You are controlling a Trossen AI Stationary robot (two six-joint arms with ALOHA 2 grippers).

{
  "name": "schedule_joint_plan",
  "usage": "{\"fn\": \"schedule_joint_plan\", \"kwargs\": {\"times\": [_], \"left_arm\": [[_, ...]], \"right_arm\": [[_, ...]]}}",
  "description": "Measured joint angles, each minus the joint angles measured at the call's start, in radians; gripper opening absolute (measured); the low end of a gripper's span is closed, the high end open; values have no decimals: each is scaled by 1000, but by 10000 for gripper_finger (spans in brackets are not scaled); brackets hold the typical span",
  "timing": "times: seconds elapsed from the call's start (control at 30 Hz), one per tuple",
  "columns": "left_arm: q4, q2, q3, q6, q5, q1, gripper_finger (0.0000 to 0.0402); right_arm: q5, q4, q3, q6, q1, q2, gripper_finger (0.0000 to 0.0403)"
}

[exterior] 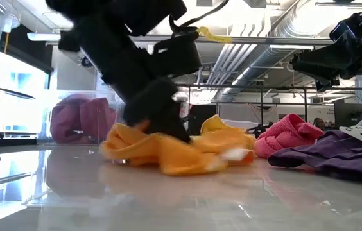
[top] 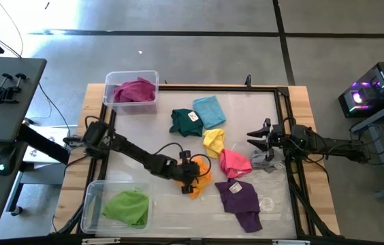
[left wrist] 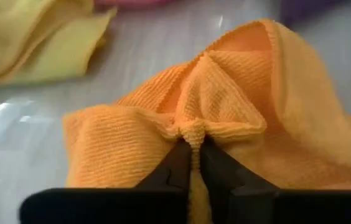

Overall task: Sort towels by color in basket
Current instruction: Put the orange towel into the bottom transparent bin

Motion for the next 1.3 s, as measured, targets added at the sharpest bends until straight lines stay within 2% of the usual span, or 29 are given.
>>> {"fn": "schedule_joint_plan", "kwargs": {"times": [0.07, 0.3, 0.47, 0.6, 0.73, 0.87, 1.03, 1.17, 1.23, 1.3], "left_arm": [[-128, -40, 41, 17, -31, -16, 13], [-502, -204, 287, 98, -267, -99, 4], [-580, -286, 504, 162, -274, -195, 5], [-652, -303, 697, 213, -273, -284, 4], [-737, -309, 877, 237, -336, -363, 4], [-879, -310, 1023, 64, -331, -424, 4], [-1084, -310, 1084, -199, -328, -488, 4], [-1350, -308, 1085, -603, -303, -533, 4], [-1486, -303, 1085, -840, -255, -550, 4], [-1470, -304, 1055, -971, -182, -562, 4]], "right_arm": [[0, 1, 0, 0, 0, 1, 138], [0, 0, 0, 0, 0, 3, 138], [0, 0, 0, 0, 0, 9, 138], [0, 0, 0, 0, 0, 10, 138], [0, 0, 0, 0, 0, 10, 138], [0, 0, 0, 0, 0, 10, 138], [0, 0, 0, 0, 0, 10, 138], [0, 0, 0, 0, 0, 10, 138], [0, 0, 0, 0, 0, 10, 138], [0, 0, 0, 0, 0, 10, 138]]}}
